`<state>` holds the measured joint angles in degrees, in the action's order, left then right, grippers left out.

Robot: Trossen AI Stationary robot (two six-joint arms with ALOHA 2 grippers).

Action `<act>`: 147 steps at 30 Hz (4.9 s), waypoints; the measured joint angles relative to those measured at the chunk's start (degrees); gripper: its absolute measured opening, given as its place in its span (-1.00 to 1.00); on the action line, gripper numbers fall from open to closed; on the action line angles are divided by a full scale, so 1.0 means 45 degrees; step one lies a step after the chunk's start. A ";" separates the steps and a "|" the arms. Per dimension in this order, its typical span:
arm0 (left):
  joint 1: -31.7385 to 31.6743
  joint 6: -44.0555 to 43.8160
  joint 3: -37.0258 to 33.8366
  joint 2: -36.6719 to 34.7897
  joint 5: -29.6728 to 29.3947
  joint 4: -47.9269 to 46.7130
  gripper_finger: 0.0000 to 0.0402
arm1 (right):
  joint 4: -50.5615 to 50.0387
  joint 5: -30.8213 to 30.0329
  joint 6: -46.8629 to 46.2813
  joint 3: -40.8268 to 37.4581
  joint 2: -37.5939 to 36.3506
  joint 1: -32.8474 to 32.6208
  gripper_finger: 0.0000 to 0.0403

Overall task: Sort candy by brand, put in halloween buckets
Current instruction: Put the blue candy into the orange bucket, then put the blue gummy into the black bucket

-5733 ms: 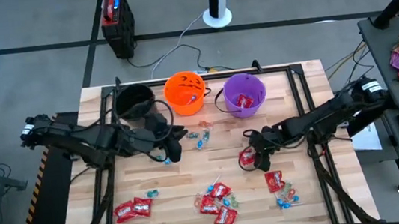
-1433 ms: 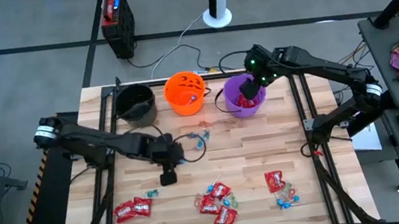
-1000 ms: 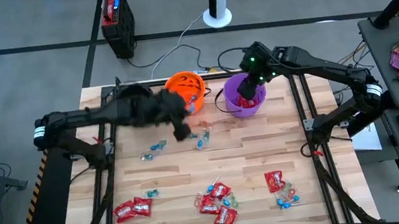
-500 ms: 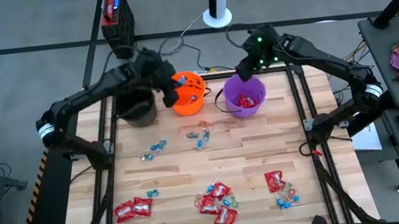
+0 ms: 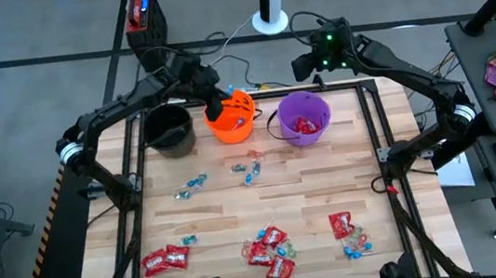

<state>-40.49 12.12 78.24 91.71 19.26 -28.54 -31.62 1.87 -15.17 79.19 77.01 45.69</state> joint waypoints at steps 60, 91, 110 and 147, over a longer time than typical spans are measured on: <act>0.7773 -0.5184 0.2748 -0.0458 -0.0927 -0.9247 -0.73 | -0.1772 0.2652 0.1119 -0.1087 -0.1249 -0.3247 0.00; 1.5421 -1.1147 -0.7281 -0.2221 -0.3841 -0.3030 -0.25 | -0.1574 0.0228 -0.2049 -0.3761 -0.2667 -0.5994 0.00; 1.6380 -1.1666 -0.8655 -0.2075 -0.4237 -0.1322 -0.21 | -0.1459 -0.0446 -0.3217 -0.4530 -0.2667 -0.6018 0.00; 1.5550 -1.1382 -0.3997 -0.2192 -0.7810 -0.6043 -0.99 | -0.0421 -0.0899 -0.2113 -0.4530 -0.2667 -0.5984 0.00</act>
<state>29.48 -39.10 60.25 81.84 -15.89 -55.73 -33.51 -2.17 -24.68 58.81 65.01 18.76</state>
